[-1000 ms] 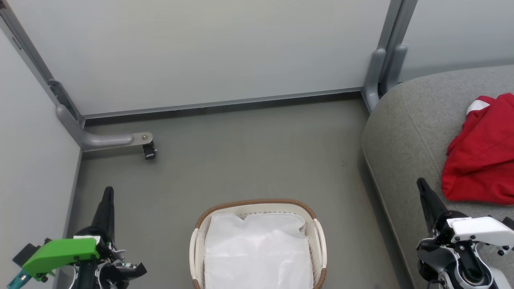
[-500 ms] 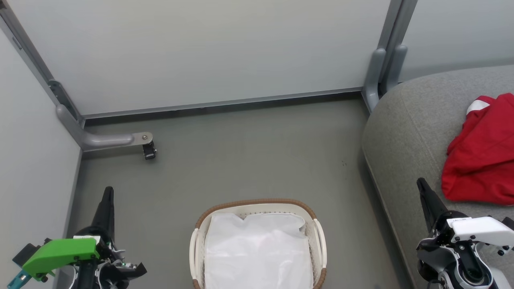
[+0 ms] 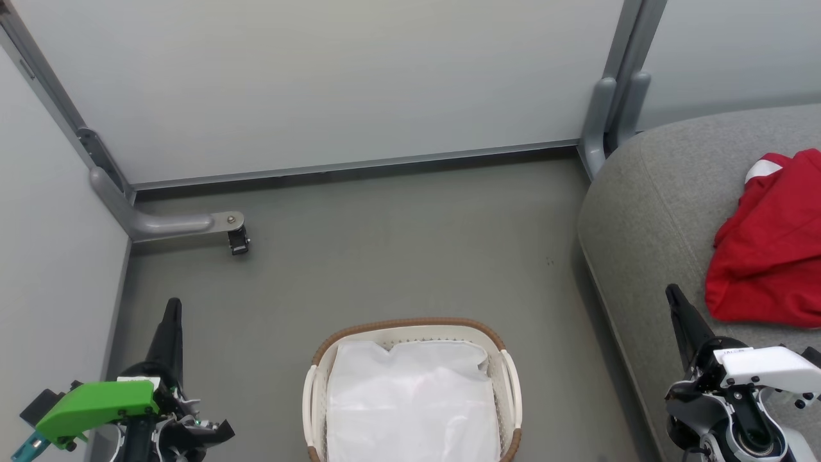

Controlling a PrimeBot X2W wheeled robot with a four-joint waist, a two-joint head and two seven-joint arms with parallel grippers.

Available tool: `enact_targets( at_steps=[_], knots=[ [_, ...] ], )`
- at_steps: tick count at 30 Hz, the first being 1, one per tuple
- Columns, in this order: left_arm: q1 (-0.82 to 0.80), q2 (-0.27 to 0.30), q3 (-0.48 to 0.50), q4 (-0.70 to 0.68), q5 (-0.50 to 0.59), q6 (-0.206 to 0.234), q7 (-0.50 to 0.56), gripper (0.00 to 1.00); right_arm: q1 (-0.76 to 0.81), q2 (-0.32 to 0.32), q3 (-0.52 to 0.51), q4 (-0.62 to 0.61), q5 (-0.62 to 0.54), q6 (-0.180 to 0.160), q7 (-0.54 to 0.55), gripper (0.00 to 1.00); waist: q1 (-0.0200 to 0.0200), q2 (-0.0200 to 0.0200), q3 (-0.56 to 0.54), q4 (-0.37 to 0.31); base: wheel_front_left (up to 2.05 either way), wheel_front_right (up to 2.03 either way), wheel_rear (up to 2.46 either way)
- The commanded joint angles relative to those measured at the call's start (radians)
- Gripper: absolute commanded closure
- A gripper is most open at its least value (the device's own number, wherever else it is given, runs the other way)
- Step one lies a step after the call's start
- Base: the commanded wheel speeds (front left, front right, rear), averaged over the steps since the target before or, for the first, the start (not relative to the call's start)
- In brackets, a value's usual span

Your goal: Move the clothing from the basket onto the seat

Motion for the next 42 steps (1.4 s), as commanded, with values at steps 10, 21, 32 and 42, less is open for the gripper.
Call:
enact_targets(
  at_steps=[10,21,32,42],
  knots=[
    [-0.011,0.007,0.003,-0.002,-0.003,-0.005,0.004,1.0,0.011,-0.006,-0.002,-0.002,0.004,0.0,0.003,1.0,0.0,0.0,0.0,0.0,0.0,0.0,0.0],
    [-0.011,0.007,0.003,-0.002,-0.003,-0.005,0.004,1.0,0.011,-0.006,-0.001,-0.002,0.004,0.0,0.003,1.0,0.0,0.0,0.0,0.0,0.0,0.0,0.0],
    [-0.011,0.007,0.002,-0.002,-0.003,-0.005,0.004,1.0,0.011,-0.006,-0.001,-0.002,0.004,0.0,0.003,1.0,0.0,0.0,0.0,0.0,0.0,0.0,0.0],
    [-0.011,0.007,0.002,-0.002,-0.003,-0.005,0.004,1.0,0.011,-0.006,-0.001,-0.002,0.004,0.0,0.003,1.0,0.0,0.0,0.0,0.0,0.0,0.0,0.0]
  ],
)
